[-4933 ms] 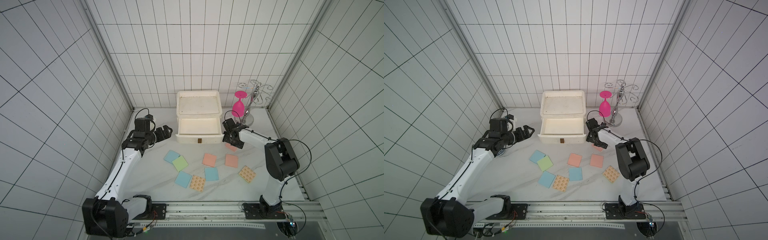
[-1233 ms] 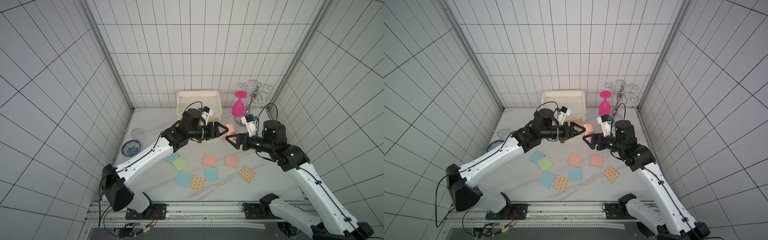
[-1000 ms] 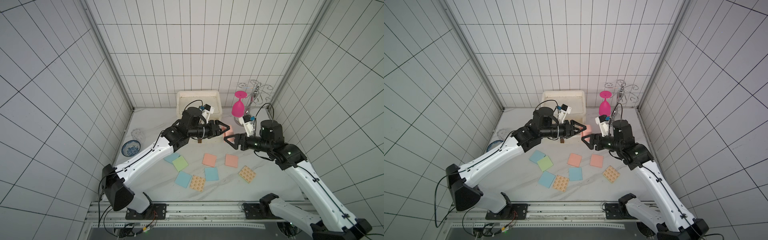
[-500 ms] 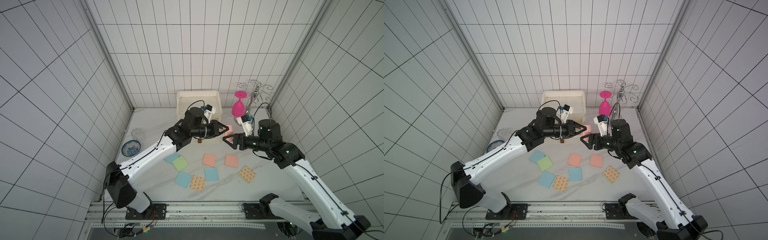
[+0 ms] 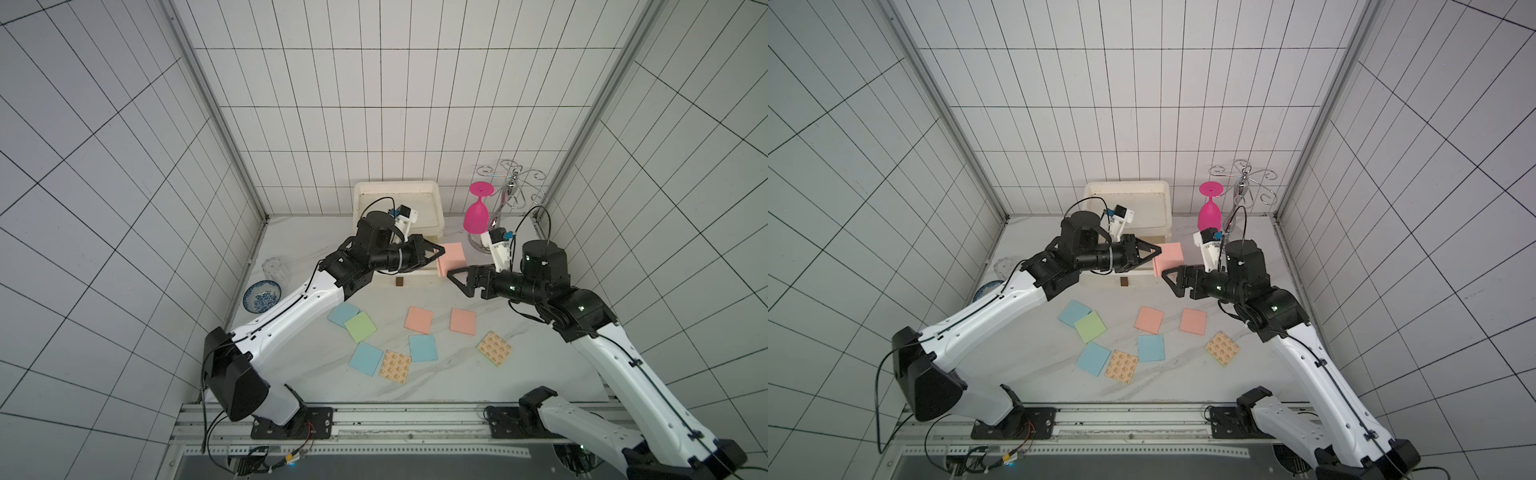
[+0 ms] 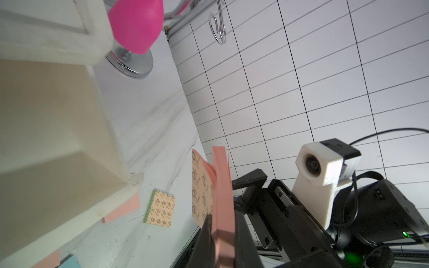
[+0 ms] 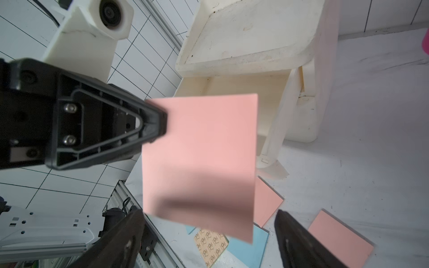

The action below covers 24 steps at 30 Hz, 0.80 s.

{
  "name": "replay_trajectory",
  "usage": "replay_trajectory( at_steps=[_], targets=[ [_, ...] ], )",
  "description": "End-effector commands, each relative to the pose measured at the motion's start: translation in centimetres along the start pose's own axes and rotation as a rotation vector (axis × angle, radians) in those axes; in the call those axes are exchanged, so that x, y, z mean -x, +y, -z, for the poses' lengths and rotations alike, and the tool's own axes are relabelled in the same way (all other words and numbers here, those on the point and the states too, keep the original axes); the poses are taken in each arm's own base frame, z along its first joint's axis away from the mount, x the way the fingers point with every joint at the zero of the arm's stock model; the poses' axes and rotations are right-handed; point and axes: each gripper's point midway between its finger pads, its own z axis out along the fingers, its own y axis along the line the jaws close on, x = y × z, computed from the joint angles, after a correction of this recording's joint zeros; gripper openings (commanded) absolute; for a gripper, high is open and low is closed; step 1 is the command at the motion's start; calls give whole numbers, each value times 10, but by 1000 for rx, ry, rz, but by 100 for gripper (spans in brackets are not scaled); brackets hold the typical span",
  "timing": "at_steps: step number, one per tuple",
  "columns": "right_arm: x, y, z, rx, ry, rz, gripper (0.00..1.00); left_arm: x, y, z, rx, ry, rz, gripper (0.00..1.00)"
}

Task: Please put the sticky notes in the drawer by color
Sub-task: Pick up the sticky notes from the center of the board, then place the sticky notes in the drawer.

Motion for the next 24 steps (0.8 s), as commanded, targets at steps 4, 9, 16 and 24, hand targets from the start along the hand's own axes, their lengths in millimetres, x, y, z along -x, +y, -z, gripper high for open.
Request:
replay_trajectory(
  at_steps=[4,9,16,24],
  targets=[
    [23,-32,35,-186,-143,-49,92,44,24,49,81,-121,-72,0],
    [16,-44,35,-241,-117,-56,92,63,68,58,140,-150,-31,0],
    [11,-51,32,-265,-96,-54,92,57,95,32,147,-92,12,0],
    [8,-56,31,-285,-83,-51,92,51,121,19,204,-56,12,2]
  ],
)
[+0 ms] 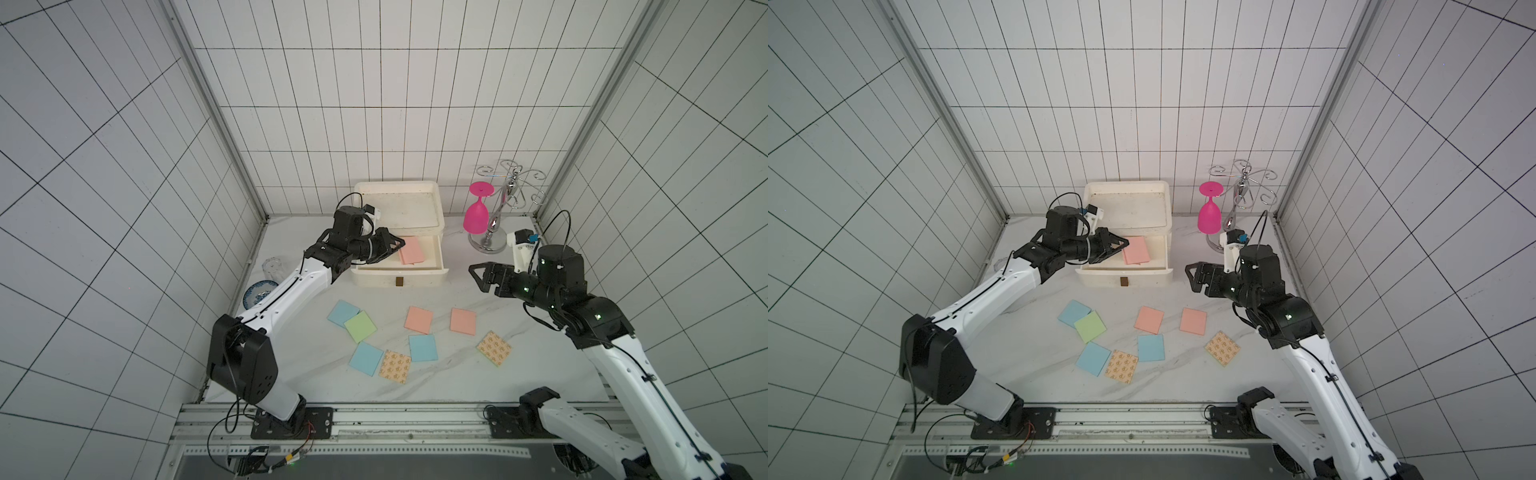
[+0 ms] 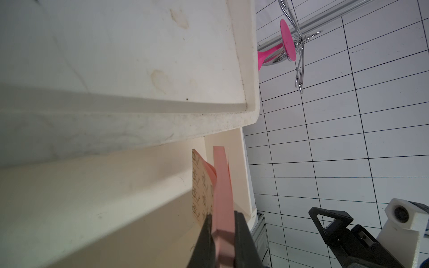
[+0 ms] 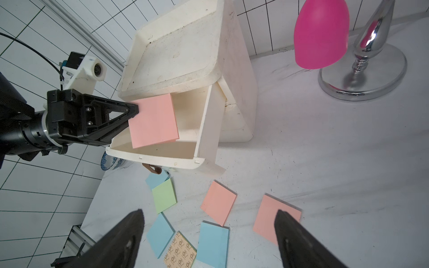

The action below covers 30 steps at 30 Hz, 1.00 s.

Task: Please put the sticky notes in the drawer by color
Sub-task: Place the sticky notes in the drawer.

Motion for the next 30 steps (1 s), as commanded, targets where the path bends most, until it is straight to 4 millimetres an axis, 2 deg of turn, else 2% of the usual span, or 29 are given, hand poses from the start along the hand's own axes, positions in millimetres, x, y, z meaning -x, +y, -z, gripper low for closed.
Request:
replay_trajectory(
  at_steps=[1,2,3,6,8,11,12,14,18,22,27,30],
  targets=[
    [1,-7,3,-33,-4,10,92,3,3,1,3,-13,-42,3],
    [0,-8,1,-36,0,8,92,4,6,3,12,-18,-38,5],
    [-1,-9,1,-38,3,9,92,5,9,5,22,-22,-36,12],
    [-4,-13,-3,-55,16,5,92,8,16,12,56,-32,-46,43],
    [-7,-18,-5,-80,27,1,92,12,21,19,86,-45,-53,57],
    [-15,-37,-9,-176,61,-4,92,23,31,37,139,-75,-65,70],
    [-24,-47,-11,-220,94,-10,92,27,34,45,156,-89,-68,73],
    [-43,-66,-17,-298,149,-25,92,35,37,63,180,-118,-81,74],
    [-96,-95,-37,-384,268,-99,91,42,36,99,223,-186,-125,75],
    [-146,-113,-58,-474,377,-100,91,26,37,107,220,-198,-197,75],
    [-171,-124,-87,-541,398,-120,93,-2,72,108,290,-167,-221,74],
    [-178,-124,-106,-549,387,-132,93,-11,73,109,264,-177,-230,75]
  ],
)
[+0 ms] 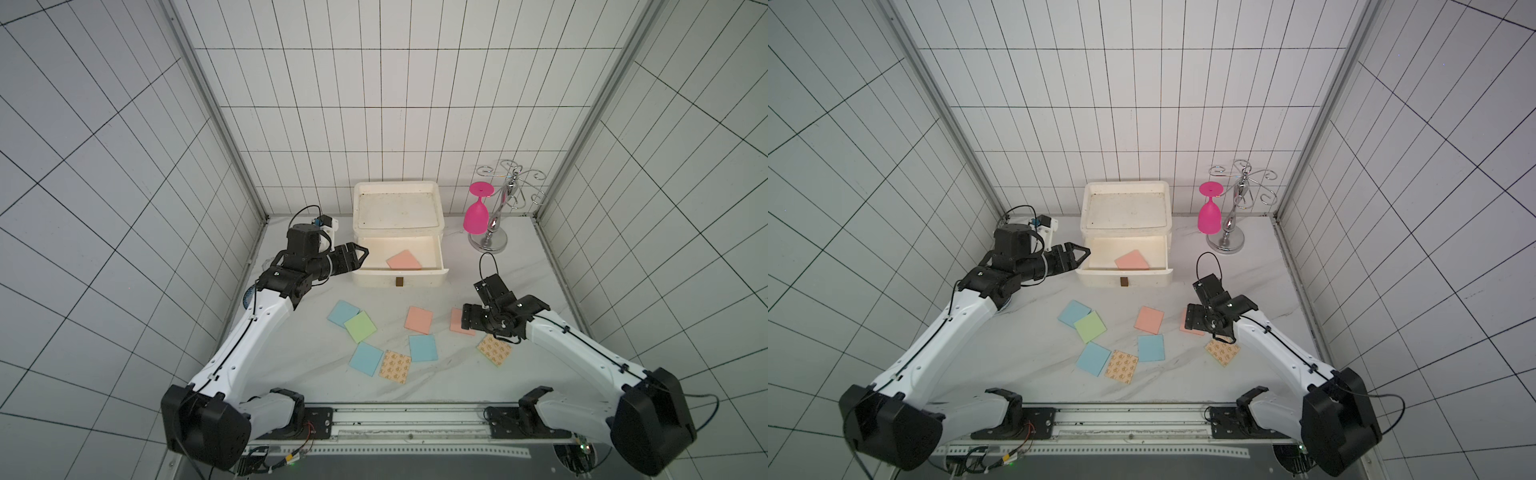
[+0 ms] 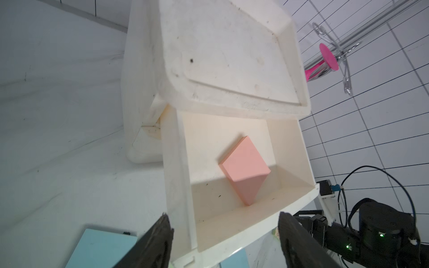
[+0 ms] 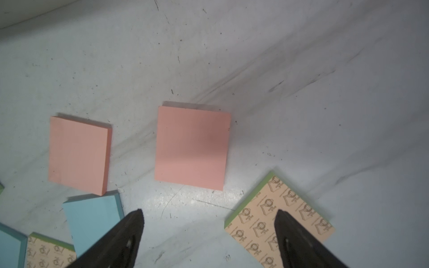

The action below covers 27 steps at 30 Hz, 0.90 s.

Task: Please put the sticky notes in the drawer by color
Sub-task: Place the sticky notes in the drawer, then pick up the sticky notes from the center of the board.

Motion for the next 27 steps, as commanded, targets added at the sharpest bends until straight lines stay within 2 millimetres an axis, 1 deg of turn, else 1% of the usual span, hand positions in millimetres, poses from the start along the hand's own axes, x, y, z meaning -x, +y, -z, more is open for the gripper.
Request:
replay_trajectory(
  at_steps=[1,4,9,12,15,17,20,21,23,27],
  targets=[
    [13,7,-17,-29,-75,-55,93,-1,1,5,2,-31,-56,75],
    [14,12,-36,-52,-55,-44,93,-1,3,14,34,-30,-74,74],
    [6,15,-66,-80,2,-39,94,-17,-1,31,38,-37,-57,74],
    [1,16,-77,-84,27,-40,94,-24,-5,42,33,-77,-43,75],
    [-4,16,-83,-96,38,-33,94,-24,-18,55,-16,-109,-18,74],
    [-7,14,-85,-109,46,-28,93,-24,-25,61,-26,-118,-25,75],
    [-11,14,-85,-123,50,-22,93,-27,-29,65,-11,-109,-43,75],
    [-12,16,-83,-119,48,-16,93,-30,-29,65,-8,-101,-46,75],
    [-8,23,-74,-115,28,2,93,-34,-30,65,-6,-90,-47,75],
    [10,33,-51,-93,-37,9,94,-39,-34,65,-12,-79,-41,75]
  ],
)
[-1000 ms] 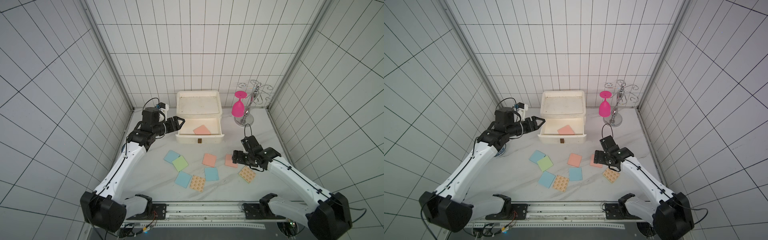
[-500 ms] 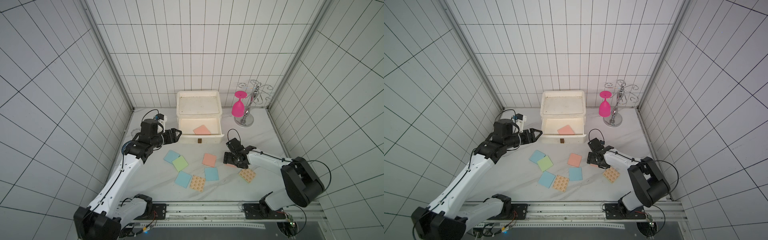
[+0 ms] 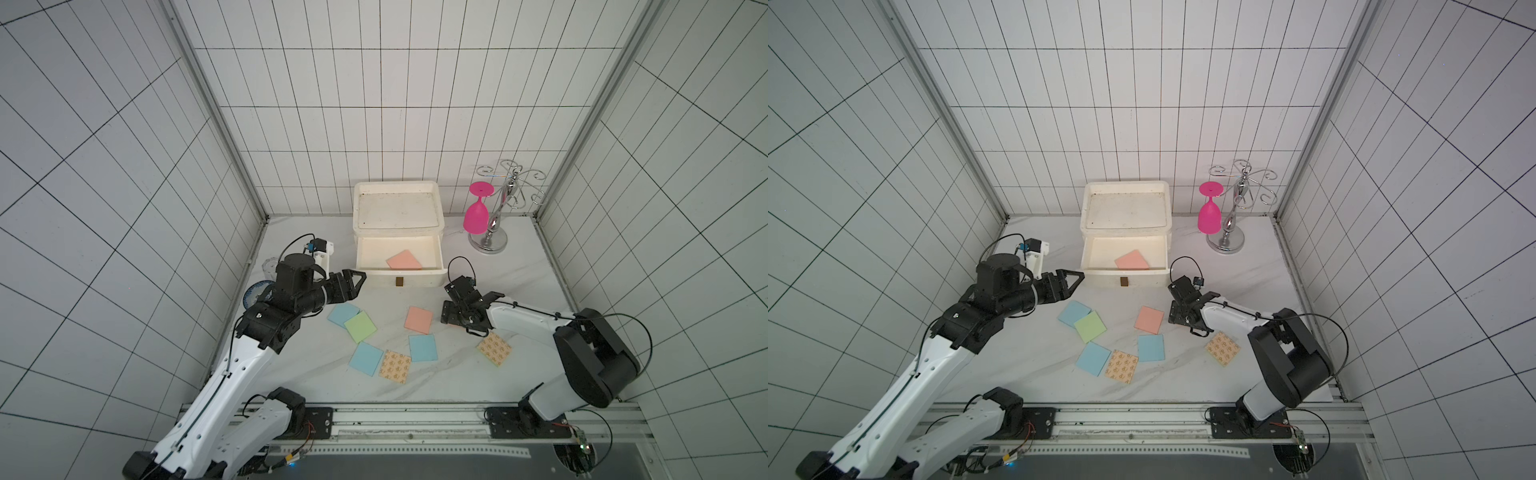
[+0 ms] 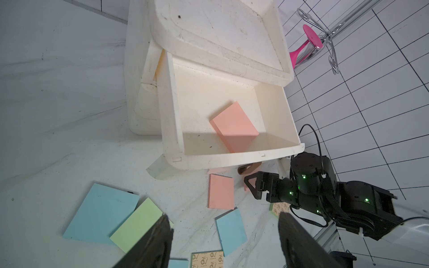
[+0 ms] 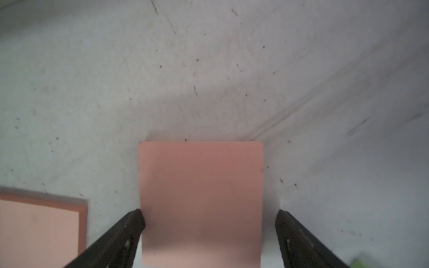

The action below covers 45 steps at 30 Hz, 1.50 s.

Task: Please put the sticky notes in the drawer by color
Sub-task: Pick up the sticky notes from the center of the board.

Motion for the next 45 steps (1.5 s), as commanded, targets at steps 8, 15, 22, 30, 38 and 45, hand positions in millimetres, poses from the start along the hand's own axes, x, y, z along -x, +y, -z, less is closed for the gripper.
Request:
replay_trajectory(
  at_steps=[8,15,22,30,38,45],
  targets=[
    [13,-1,26,-5,-65,16,95,-3,-9,1,30,11,-1,75],
    [-1,19,-3,58,16,71,95,-8,-12,-1,29,30,-5,75],
    [-13,11,-12,29,48,95,93,-8,-11,0,31,29,-6,75],
    [-15,-9,7,-8,34,133,81,-15,-18,-6,5,52,5,75],
    [6,-21,89,108,-100,102,81,-33,-72,-35,-109,154,-25,74],
    [20,-38,183,251,-296,89,80,-32,-137,-55,-346,232,71,74]
  ],
)
